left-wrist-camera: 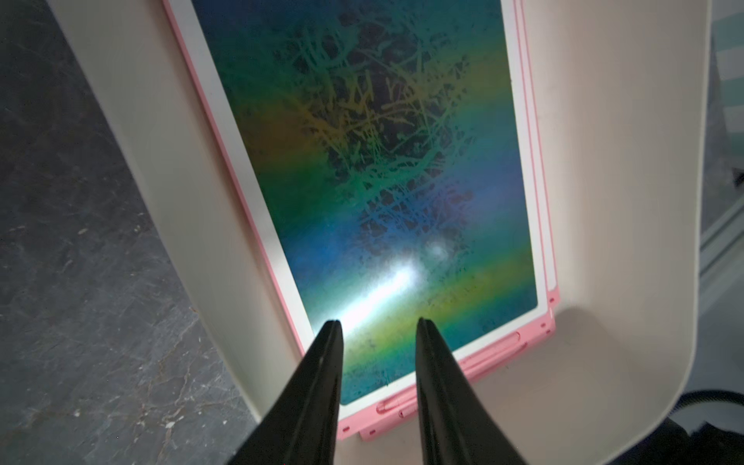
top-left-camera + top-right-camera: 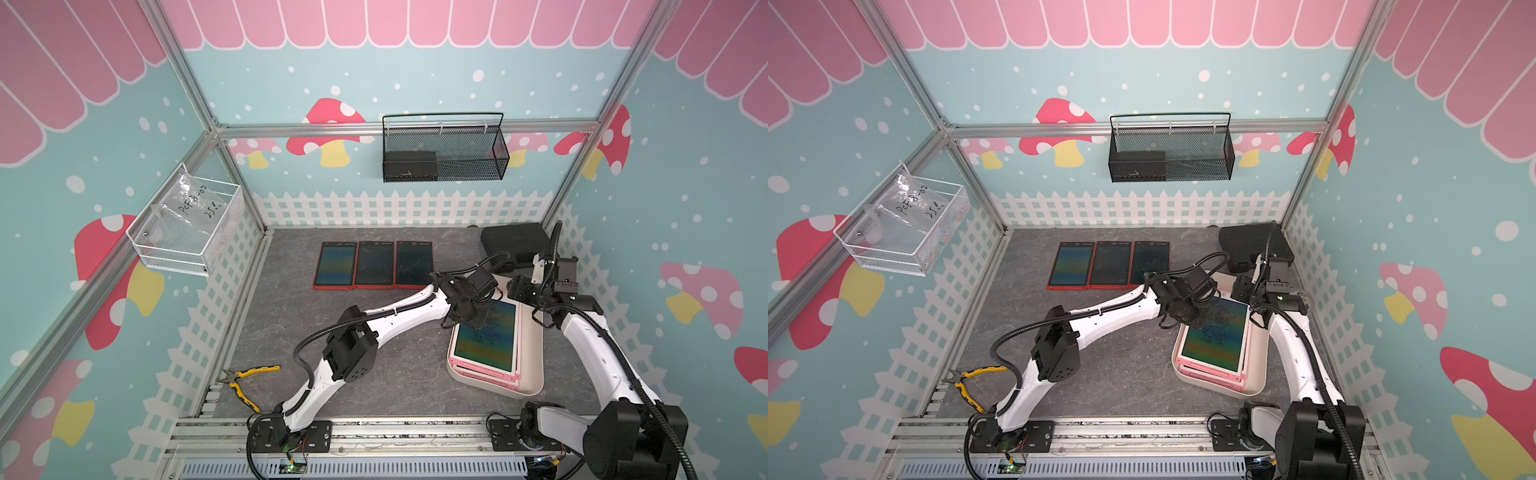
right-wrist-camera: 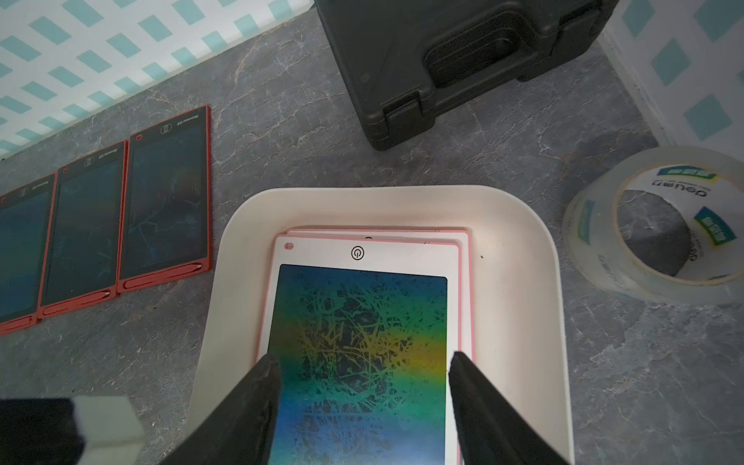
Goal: Take out the writing tablet from the storage box
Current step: Pick up the writing tablet from the storage box.
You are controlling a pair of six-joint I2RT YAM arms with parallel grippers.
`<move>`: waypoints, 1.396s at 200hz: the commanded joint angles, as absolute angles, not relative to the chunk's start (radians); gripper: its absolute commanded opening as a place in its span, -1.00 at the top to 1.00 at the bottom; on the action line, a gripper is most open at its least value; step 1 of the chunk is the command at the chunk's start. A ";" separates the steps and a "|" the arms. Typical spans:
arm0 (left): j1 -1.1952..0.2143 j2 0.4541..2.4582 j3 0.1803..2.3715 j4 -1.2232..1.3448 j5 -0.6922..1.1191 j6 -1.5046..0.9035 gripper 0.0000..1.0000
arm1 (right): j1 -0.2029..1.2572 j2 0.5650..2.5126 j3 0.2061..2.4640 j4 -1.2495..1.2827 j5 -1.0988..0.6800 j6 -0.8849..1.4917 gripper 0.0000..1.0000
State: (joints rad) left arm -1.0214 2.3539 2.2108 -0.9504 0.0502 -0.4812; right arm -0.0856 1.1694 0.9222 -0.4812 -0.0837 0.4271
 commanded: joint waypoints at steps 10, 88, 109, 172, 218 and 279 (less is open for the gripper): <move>-1.029 2.461 2.374 -1.143 -0.067 -0.469 0.28 | -0.100 1.148 0.876 -0.489 -0.047 0.423 -0.38; -1.030 2.502 2.434 -1.186 -0.088 -0.471 0.27 | -0.106 1.180 0.712 -0.390 -0.159 0.445 -0.33; -1.042 2.463 2.405 -1.178 -0.119 -0.466 0.29 | -0.106 1.179 0.675 -0.372 -0.151 0.456 -0.33; -1.036 2.235 2.137 -1.036 -0.272 -0.468 0.26 | -0.109 1.255 0.630 -0.342 -0.124 0.472 -0.33; -1.018 2.245 2.090 -0.992 -0.236 -0.467 0.26 | -0.115 1.280 0.598 -0.320 -0.080 0.490 -0.33; -0.977 2.298 2.066 -0.940 -0.138 -0.455 0.28 | -0.118 1.314 0.587 -0.310 -0.071 0.497 -0.34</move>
